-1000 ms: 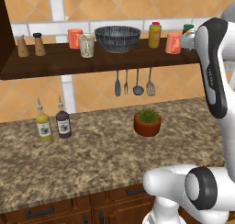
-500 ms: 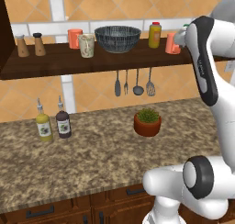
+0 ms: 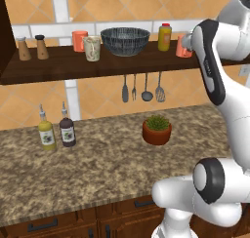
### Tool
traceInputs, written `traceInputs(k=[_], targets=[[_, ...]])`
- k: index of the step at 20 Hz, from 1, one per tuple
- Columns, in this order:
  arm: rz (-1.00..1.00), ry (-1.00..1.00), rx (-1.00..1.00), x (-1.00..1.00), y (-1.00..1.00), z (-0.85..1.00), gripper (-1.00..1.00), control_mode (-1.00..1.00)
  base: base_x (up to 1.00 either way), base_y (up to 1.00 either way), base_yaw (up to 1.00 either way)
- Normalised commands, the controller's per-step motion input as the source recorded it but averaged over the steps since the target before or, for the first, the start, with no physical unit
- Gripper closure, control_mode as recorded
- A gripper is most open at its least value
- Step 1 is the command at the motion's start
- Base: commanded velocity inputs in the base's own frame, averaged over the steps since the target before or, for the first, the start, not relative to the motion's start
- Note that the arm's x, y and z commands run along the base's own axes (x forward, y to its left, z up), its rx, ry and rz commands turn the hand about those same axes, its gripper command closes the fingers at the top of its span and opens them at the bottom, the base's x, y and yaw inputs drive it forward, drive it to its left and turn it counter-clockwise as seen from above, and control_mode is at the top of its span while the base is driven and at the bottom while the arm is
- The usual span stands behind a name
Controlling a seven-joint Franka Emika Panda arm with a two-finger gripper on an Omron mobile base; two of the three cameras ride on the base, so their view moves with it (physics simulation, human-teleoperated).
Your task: Gather all objects into one cabinet and sort the glasses and bowls to opposite sides.
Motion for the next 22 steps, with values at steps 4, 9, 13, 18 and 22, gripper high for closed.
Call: traceInputs(k=[4, 9, 13, 18, 22], targets=[[0.00, 0.00, 0.00, 0.33, 0.00, -0.12, -1.00, -1.00, 0.00, 0.00, 0.00], [0.00, 0.00, 0.00, 0.32, -0.01, -0.02, -1.00, -1.00, 0.00, 0.00, 0.00], [0.00, 0.00, 0.00, 0.30, -0.05, -0.04, -1.00, -1.00, 0.00, 0.00, 0.00], [0.00, 0.00, 0.00, 0.27, -0.11, -0.12, -1.00, -1.00, 0.00, 0.00, 0.00], [0.00, 0.00, 0.00, 0.31, -0.13, -0.10, -1.00, -1.00, 0.00, 0.00, 0.00]])
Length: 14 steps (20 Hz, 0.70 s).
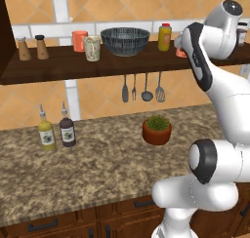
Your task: Gather all objects into one cabinet and sort the glasses and bowls to opposite sides.
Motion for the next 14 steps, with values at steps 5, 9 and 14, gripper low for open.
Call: traceInputs(k=[5, 9, 14], targets=[[0.00, 0.00, 0.00, 0.36, -0.09, -0.04, -1.00, -1.00, 0.00, 0.00, 0.00], [0.00, 0.00, 0.00, 0.38, -0.06, -0.05, -1.00, -1.00, 0.00, 0.00, 0.00], [0.00, 0.00, 0.00, 0.23, -0.01, -0.02, -1.00, -1.00, 0.00, 0.00, 0.00]])
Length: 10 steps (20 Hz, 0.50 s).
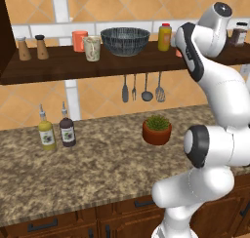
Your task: Gather all objects into one cabinet and sort the glasses and bowls to opposite sides.
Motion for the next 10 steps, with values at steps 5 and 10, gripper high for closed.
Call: traceInputs(k=[5, 10], targets=[[0.00, 0.00, 0.04, 0.01, 0.02, -0.04, -1.00, -1.00, 0.00, 0.00, 0.00], [0.00, 0.00, 0.13, 0.06, 0.16, -0.18, 1.00, -1.00, 0.00, 0.00, 0.00]])
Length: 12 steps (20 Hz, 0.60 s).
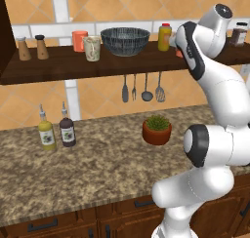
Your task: Gather all objects into one cabinet and sort the glasses and bowls to opposite sides.
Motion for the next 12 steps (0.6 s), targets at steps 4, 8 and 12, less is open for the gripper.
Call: traceInputs(k=[4, 8, 12], targets=[[0.00, 0.00, 0.01, 0.00, 0.03, 0.00, 1.00, -1.00, 0.00, 0.00, 0.00], [0.03, -0.06, -0.05, -0.42, 0.23, 0.00, 1.00, -1.00, 0.00, 0.00, 0.00], [0.02, -0.12, -0.09, -0.67, 0.29, 0.04, 1.00, -1.00, 0.00, 0.00, 0.00]])
